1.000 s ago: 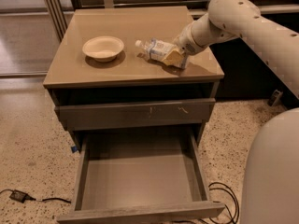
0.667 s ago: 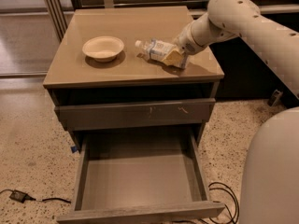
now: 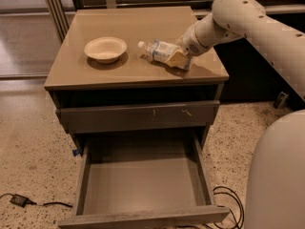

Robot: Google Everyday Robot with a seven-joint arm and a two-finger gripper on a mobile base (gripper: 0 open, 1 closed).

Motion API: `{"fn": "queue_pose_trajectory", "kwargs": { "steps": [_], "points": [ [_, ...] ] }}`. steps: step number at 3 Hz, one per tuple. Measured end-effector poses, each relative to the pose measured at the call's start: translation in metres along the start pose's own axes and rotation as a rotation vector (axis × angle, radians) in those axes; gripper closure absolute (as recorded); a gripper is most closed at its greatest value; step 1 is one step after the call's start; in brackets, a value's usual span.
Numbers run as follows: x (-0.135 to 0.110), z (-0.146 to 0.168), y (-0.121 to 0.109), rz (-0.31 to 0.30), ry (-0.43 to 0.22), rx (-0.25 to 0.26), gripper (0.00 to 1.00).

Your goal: Pick blue plastic bottle from middle drawer and place on counter

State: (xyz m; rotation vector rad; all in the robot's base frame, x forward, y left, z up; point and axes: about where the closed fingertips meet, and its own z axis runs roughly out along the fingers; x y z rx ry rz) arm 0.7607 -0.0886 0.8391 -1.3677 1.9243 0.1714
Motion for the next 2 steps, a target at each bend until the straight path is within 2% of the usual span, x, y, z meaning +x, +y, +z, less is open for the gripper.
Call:
{"fn": "queue_pose_trajectory", "kwargs": {
  "steps": [2],
  "points": [
    [0.0,0.0,0.0,0.0,0.0,0.0,0.13]
  ]
}}
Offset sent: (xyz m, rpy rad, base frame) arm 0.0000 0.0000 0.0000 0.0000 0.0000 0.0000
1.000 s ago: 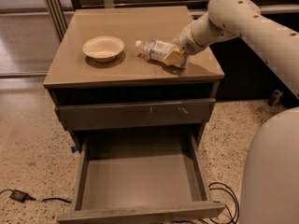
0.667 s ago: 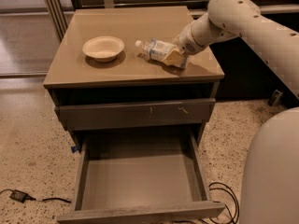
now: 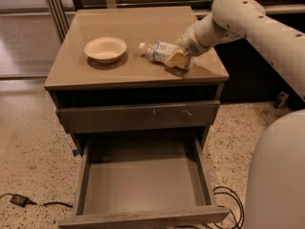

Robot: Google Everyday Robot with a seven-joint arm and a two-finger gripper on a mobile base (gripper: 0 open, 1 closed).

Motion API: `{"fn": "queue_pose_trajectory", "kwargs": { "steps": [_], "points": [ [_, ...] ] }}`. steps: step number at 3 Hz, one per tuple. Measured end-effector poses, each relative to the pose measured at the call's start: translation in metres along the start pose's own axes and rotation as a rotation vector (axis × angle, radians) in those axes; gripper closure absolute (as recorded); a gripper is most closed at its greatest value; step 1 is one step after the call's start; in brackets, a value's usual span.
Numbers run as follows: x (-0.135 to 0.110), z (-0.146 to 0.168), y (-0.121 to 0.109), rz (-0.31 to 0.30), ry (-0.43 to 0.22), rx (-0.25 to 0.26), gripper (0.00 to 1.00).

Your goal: Pick blue plastic bottle from middle drawer and place on counter

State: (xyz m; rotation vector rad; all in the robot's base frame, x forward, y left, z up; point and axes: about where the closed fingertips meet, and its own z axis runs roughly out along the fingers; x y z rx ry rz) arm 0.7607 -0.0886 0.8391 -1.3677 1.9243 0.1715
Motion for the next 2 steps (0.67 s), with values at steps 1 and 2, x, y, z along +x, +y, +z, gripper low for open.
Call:
{"fn": "queue_pose_trajectory", "kwargs": {
  "steps": [1,2],
  "points": [
    [0.0,0.0001,0.0,0.0,0.0,0.0,0.0],
    [0.0,0.0001,0.0001,0.0,0.0,0.0,0.0]
  ]
}}
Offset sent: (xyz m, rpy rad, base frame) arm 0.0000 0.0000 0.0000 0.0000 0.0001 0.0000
